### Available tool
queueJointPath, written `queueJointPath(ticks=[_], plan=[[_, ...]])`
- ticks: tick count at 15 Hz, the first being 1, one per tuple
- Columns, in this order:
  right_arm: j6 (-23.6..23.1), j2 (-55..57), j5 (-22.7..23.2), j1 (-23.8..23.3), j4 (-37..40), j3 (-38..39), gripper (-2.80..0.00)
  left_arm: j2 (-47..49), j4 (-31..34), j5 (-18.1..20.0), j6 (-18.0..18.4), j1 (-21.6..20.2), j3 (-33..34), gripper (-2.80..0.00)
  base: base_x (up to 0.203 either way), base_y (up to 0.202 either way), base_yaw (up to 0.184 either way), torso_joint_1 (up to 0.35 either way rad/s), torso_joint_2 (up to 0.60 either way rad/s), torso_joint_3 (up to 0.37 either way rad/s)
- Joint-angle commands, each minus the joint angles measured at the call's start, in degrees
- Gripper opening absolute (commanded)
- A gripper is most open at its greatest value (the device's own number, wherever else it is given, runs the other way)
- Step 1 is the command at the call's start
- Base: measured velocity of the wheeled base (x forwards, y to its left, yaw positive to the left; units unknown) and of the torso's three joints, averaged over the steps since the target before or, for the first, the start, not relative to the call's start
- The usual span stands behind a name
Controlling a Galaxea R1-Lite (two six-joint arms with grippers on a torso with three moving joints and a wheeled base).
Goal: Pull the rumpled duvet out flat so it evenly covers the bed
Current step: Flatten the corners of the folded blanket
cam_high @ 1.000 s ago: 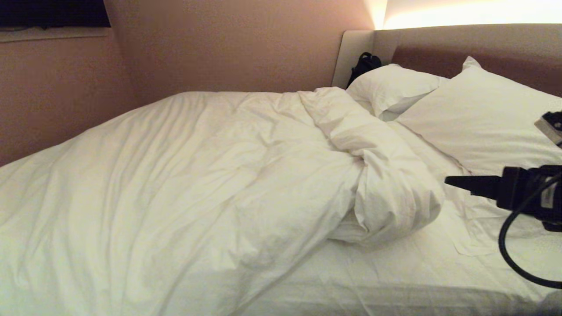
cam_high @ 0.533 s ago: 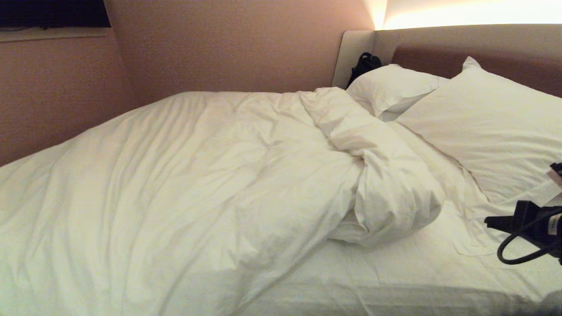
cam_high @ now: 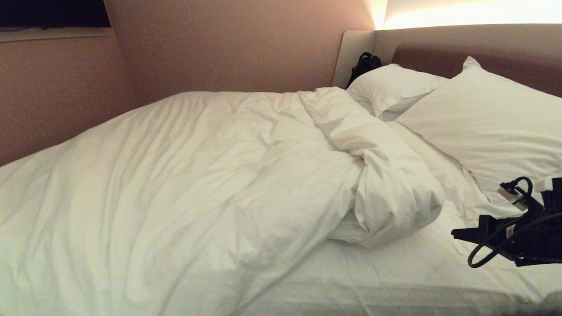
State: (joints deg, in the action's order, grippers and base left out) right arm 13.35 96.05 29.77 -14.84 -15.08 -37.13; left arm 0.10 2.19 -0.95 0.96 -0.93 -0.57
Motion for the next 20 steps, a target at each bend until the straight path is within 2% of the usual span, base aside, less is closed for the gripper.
queueJointPath(ticks=[1,2,4,6,9,14,20], plan=[[-0.9,4.8,-3.6,0.9,-1.8,-0.8,-2.80,0.0,0.0,0.0,0.1,0.0,0.0,-2.80,0.000,0.000,0.000,0.000,0.00,0.000],[-1.9,6.5,-6.2,2.0,-3.6,-1.0,0.00,0.0,0.0,0.0,0.1,0.0,0.0,-2.80,0.000,0.000,0.000,0.000,0.00,0.000],[-3.1,10.5,-13.0,4.8,-9.9,-0.5,0.00,0.0,0.0,0.0,0.0,0.0,0.0,-2.80,0.000,0.000,0.000,0.000,0.00,0.000],[-3.4,13.3,-16.2,7.3,-16.6,0.2,0.00,0.0,0.0,0.0,0.0,0.0,0.0,-2.80,0.000,0.000,0.000,0.000,0.00,0.000],[-3.4,15.4,-16.6,8.7,-20.0,-1.2,0.00,0.0,0.0,0.0,0.0,0.0,0.0,-2.80,0.000,0.000,0.000,0.000,0.00,0.000],[-2.8,18.4,-16.4,9.3,-20.6,-7.5,0.00,0.0,0.0,0.0,0.1,0.0,0.0,-2.80,0.000,0.000,0.000,0.000,0.00,0.000],[-2.8,19.9,-16.0,13.9,-20.8,-7.2,0.00,0.0,0.0,0.0,0.0,0.0,0.0,-2.80,0.000,0.000,0.000,0.000,0.00,0.000]])
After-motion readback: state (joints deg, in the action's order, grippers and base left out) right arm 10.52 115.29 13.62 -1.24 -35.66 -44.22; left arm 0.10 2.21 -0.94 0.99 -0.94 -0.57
